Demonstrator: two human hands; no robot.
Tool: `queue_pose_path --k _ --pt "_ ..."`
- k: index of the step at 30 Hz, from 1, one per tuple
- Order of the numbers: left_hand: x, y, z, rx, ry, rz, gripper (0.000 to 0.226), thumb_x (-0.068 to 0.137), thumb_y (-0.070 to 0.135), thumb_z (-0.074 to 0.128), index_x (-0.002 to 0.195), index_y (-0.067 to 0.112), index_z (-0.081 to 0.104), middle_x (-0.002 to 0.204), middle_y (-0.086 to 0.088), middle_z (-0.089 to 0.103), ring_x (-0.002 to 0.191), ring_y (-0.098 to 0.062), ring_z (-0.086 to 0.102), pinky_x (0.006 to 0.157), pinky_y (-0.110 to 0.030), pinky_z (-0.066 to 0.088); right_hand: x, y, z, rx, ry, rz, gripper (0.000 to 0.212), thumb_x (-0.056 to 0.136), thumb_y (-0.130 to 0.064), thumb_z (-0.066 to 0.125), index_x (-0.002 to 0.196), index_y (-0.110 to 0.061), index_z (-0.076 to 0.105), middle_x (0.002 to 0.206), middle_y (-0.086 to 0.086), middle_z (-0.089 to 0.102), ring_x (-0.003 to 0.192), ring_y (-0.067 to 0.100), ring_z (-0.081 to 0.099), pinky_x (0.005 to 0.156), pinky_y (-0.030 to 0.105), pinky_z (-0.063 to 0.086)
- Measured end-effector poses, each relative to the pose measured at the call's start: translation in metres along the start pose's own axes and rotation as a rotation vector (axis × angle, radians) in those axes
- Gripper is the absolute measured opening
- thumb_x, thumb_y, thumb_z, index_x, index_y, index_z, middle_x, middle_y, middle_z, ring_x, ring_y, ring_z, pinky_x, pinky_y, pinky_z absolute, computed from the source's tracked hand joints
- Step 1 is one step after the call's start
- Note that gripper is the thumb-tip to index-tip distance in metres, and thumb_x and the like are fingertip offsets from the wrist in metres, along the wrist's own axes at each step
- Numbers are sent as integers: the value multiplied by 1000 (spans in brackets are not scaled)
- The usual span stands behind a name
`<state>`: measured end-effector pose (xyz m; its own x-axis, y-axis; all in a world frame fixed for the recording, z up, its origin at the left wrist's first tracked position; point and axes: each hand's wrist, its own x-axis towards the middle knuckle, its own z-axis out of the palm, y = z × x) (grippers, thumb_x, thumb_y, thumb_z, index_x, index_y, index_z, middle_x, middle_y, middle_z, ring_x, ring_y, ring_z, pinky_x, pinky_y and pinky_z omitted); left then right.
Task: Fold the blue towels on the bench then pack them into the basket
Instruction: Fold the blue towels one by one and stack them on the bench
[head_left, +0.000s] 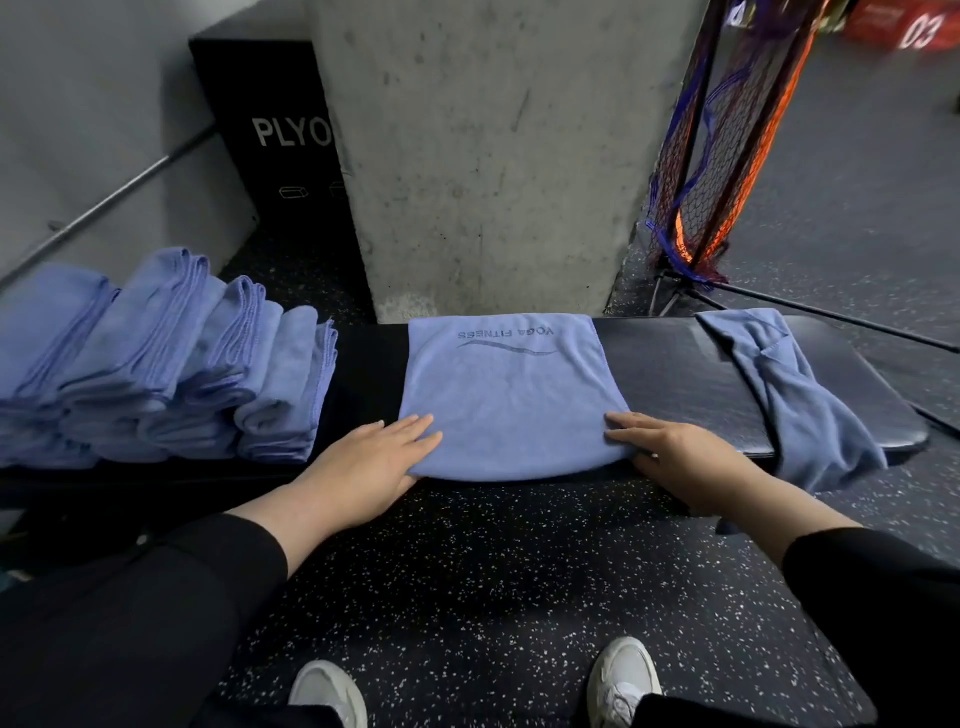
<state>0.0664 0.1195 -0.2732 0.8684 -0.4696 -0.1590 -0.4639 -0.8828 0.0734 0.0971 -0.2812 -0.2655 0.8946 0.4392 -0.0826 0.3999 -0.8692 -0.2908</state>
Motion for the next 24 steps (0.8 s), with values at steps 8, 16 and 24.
queue_pose_path --k 8,16,24 --pt "-16 -5 -17 -146 -45 -24 44 102 20 54 146 26 53 159 13 36 147 -4 34 120 -27 23 -15 -17 -19 27 -15 157 31 95 -21 60 124 -27 70 113 -3 74 102 21 67 77 27 42" --pt "-35 6 -49 -653 63 -254 29 98 30 61 73 17 55 59 14 49 54 0 42 60 -27 35 -28 -30 -39 353 134 262 27 91 -9 60 66 -14 49 52 -12 43 52 4 37 57 29 36" --pt "-23 8 -56 -975 201 -436 24 100 21 58 79 11 61 66 -1 60 62 -18 61 61 -33 55 -11 -37 -33 743 307 358 24 95 -24 61 81 -4 62 62 -1 53 61 11 47 62 29 44"
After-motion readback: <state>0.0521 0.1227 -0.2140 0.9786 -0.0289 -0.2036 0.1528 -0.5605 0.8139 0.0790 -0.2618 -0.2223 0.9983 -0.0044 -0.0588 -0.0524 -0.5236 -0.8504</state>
